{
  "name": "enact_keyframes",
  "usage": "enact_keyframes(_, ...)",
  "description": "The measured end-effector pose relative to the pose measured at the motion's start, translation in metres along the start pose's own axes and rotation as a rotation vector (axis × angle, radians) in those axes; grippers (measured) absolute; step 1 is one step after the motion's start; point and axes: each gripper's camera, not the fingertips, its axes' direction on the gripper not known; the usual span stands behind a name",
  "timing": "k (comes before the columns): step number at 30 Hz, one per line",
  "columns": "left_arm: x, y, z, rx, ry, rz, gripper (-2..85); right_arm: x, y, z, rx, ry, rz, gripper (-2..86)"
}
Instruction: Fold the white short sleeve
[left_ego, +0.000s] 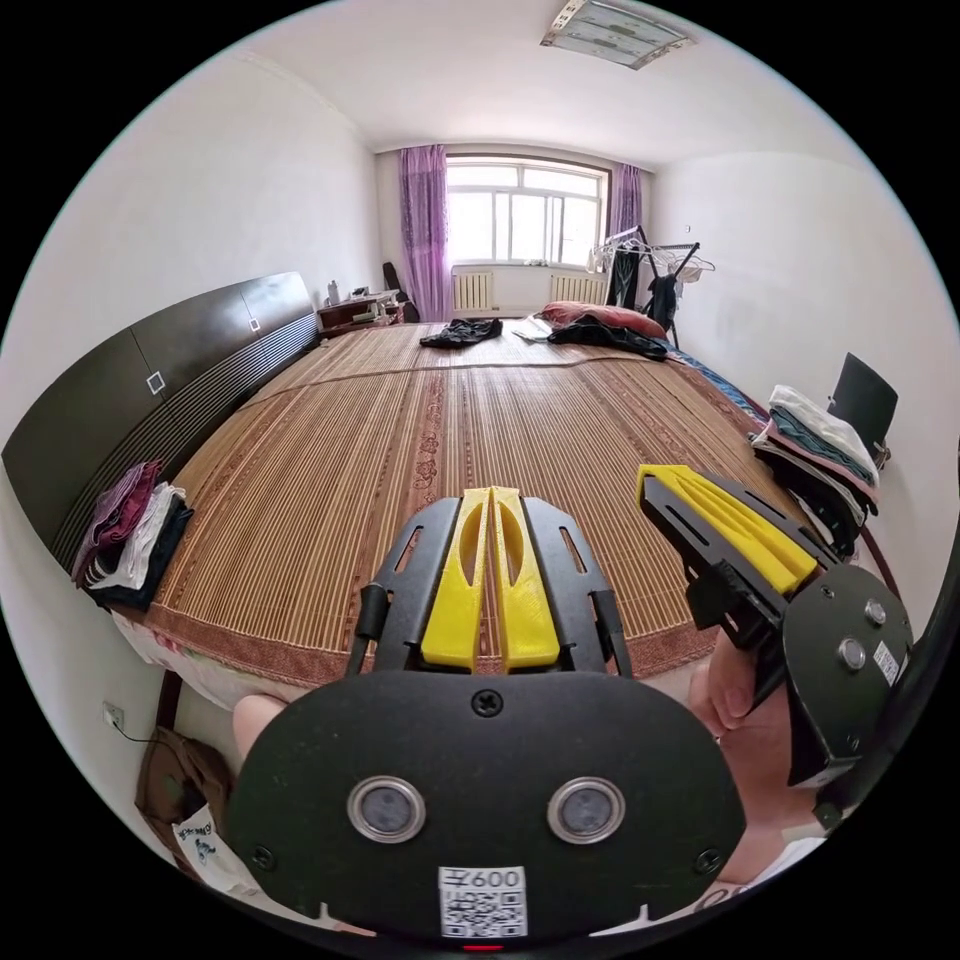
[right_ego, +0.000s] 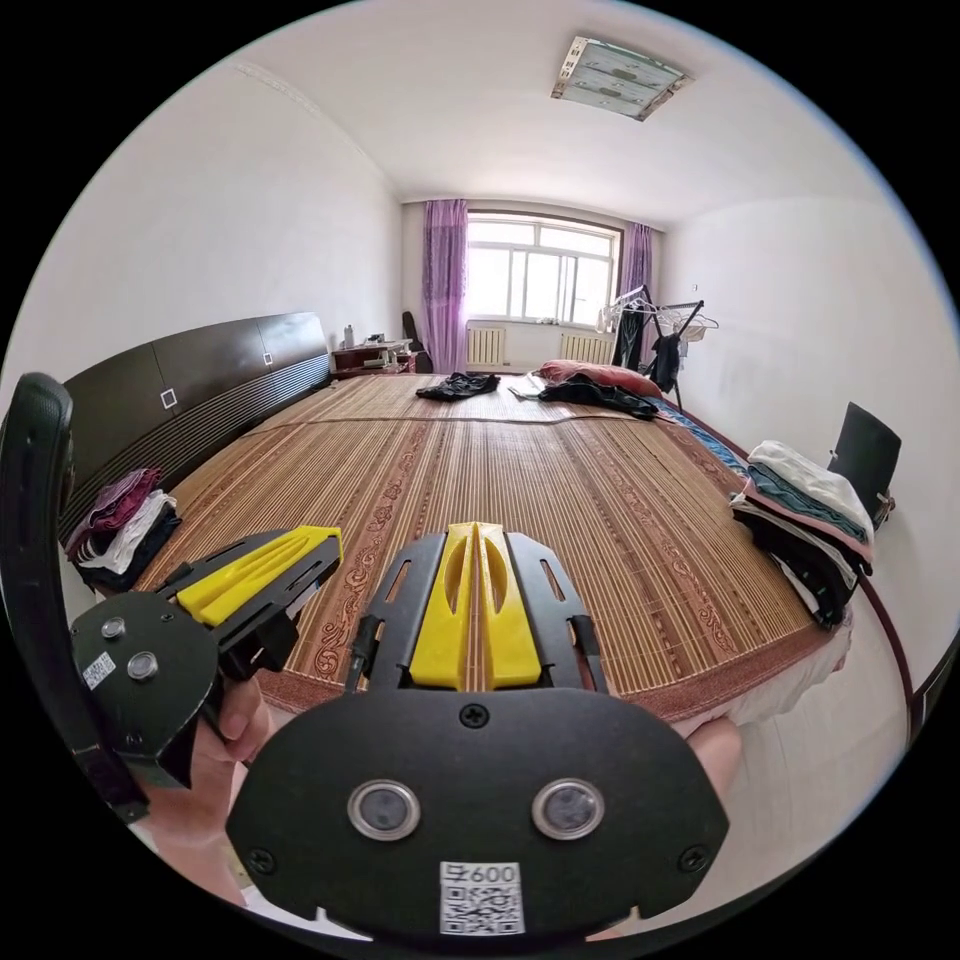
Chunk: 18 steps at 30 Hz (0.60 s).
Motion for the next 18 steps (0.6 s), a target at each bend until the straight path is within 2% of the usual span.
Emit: enact_keyframes(18,-0.047,-0.034,-0.063,0.029,0.106,-0.091,0.9,0.001,-0.005,-0.001,-0.001,0.038,0.027,-0.8)
